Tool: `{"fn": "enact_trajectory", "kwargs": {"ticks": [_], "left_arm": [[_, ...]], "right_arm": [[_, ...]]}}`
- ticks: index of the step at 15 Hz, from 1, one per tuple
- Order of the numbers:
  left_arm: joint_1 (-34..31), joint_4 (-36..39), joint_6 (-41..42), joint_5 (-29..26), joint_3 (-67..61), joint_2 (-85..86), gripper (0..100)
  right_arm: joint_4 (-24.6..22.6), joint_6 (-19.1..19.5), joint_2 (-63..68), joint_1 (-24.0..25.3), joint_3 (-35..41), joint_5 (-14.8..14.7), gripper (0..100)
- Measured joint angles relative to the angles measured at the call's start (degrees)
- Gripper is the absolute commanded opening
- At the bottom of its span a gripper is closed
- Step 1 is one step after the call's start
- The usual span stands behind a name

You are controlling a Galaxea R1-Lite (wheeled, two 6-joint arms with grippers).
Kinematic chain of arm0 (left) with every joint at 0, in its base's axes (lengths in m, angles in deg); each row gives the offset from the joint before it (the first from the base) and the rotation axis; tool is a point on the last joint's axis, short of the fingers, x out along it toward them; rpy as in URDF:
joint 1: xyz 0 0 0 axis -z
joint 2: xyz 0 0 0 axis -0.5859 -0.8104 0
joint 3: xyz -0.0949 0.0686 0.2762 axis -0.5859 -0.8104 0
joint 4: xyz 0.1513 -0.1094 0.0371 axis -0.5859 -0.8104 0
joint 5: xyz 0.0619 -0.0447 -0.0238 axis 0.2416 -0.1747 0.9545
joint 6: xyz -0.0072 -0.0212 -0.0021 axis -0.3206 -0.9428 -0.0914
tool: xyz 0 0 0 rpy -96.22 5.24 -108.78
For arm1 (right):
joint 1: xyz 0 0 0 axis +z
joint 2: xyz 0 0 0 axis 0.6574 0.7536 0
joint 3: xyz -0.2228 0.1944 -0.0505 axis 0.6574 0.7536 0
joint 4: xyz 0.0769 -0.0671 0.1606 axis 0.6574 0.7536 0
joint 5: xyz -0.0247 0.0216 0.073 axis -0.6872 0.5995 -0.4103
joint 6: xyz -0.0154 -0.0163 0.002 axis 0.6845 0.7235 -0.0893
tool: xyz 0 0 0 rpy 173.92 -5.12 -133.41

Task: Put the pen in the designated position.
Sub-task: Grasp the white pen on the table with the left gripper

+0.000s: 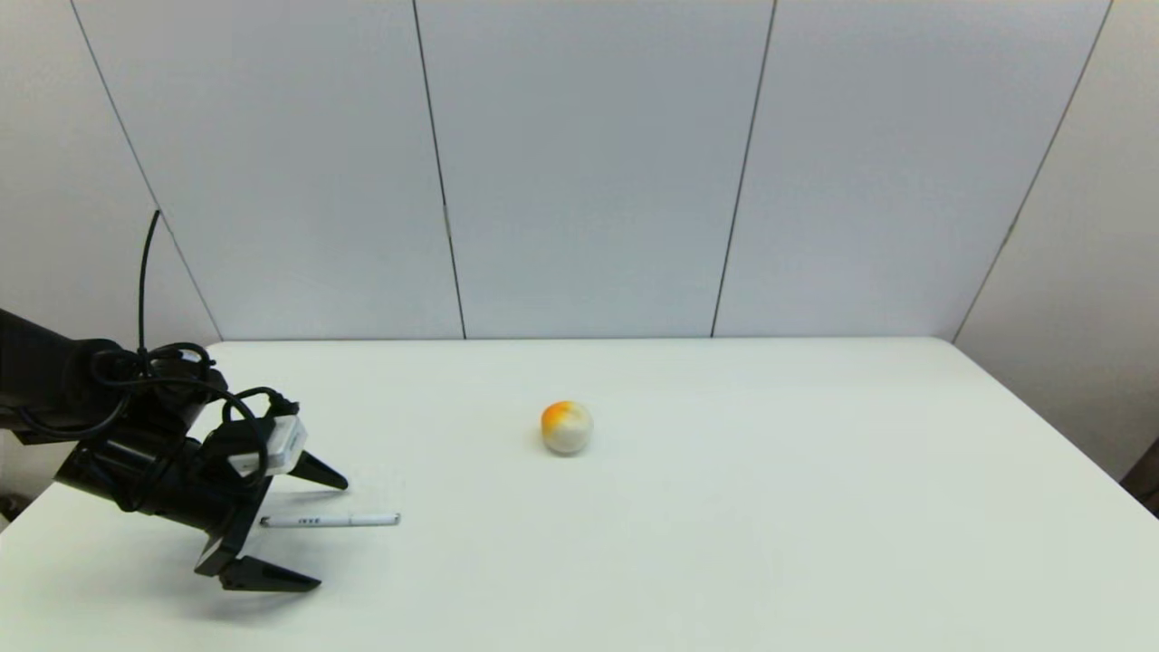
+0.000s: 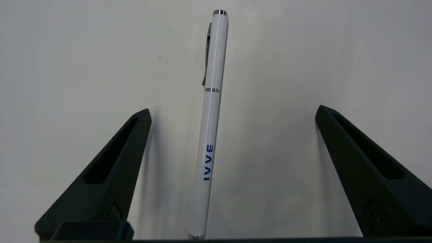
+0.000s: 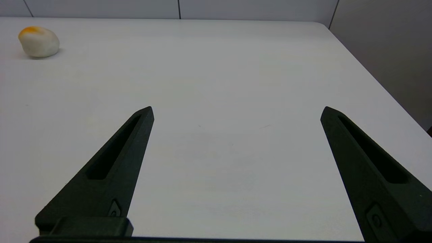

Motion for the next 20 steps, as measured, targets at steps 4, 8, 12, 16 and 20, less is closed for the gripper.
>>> {"fn": "enact_trajectory", "kwargs": {"ticks": [4,8,12,16,20], "left_arm": [[0.02,0.0,0.0,-0.11,0.01,-0.56,100],[0.02,-0.05,0.0,0.06,0.06,-0.76,0],[0.02,-0.02,0.05,0.16,0.01,-0.94,0],[0.02,0.02,-0.17,0.2,0.0,-1.02,0],[0.02,0.09,-0.12,0.28,0.11,-1.05,0]], "right_arm": [[0.0,0.01,0.0,0.0,0.0,-0.02,100],[0.0,0.0,0.0,0.0,0.0,0.0,100],[-0.01,0.01,0.0,0.0,0.0,0.01,100],[-0.01,0.01,0.0,0.0,0.0,0.0,100],[0.0,0.01,0.0,0.0,0.0,0.01,100]]}}
